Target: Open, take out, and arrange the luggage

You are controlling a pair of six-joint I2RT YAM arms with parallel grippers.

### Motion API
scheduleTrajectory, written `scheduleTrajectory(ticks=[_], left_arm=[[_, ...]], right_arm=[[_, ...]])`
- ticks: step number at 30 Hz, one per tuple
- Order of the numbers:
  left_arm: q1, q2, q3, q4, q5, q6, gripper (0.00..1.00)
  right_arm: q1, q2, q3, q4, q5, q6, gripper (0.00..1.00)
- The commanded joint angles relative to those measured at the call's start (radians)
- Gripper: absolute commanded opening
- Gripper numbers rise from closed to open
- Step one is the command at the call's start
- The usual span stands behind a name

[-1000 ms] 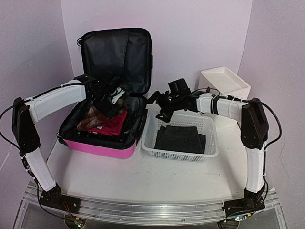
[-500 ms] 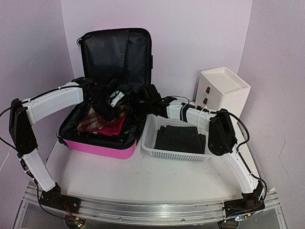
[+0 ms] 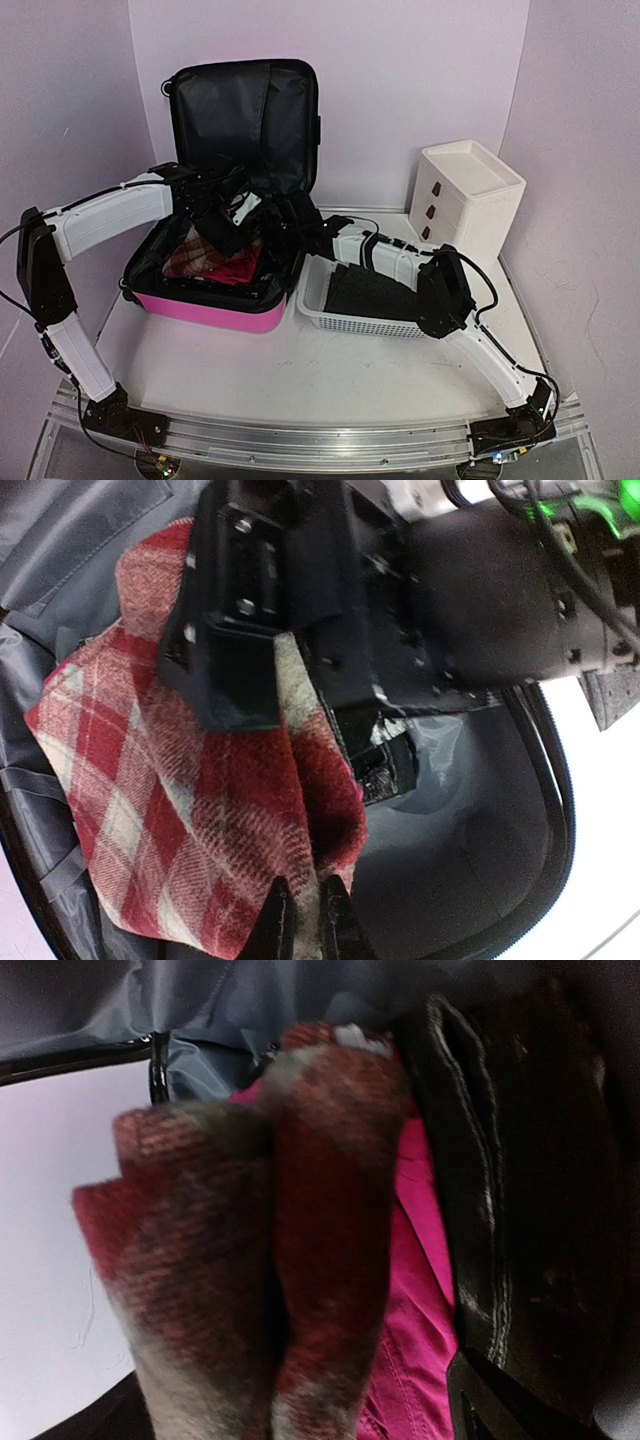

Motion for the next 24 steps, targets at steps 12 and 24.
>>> scheduleTrajectory(ticks=[12, 24], left_arm=[[-0.004, -0.111, -0.038, 0.031, 0.126, -0.014, 0.0], [0.002, -0.332, -0.092, 0.028, 0.212, -0.126, 0.54]], right_arm=[[-0.002, 0.133, 0.158, 0.139, 0.141, -0.053, 0.6], [-0.002, -0.055, 0.119, 0.082, 0.066, -0.31, 0.0]])
